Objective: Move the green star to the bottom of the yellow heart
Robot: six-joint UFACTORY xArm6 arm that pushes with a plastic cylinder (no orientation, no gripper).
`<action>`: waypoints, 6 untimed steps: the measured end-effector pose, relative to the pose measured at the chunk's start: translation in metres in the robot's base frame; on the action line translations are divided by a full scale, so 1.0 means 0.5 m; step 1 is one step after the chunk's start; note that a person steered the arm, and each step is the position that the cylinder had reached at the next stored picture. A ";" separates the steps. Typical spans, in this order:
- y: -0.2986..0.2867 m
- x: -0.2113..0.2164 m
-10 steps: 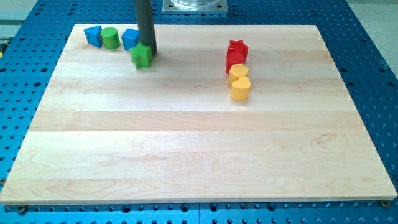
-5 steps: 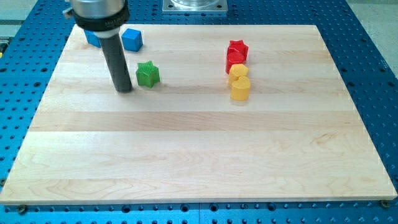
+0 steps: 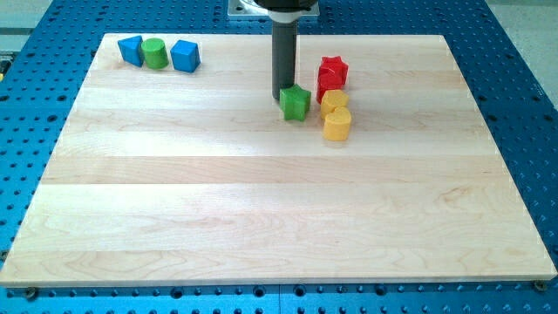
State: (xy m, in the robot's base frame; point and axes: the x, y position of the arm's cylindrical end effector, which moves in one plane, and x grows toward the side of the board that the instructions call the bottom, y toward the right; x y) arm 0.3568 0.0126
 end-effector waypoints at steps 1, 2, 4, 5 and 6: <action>0.000 0.092; 0.000 0.169; 0.013 0.280; -0.157 0.188; -0.090 0.140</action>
State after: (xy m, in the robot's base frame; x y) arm 0.4268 -0.0322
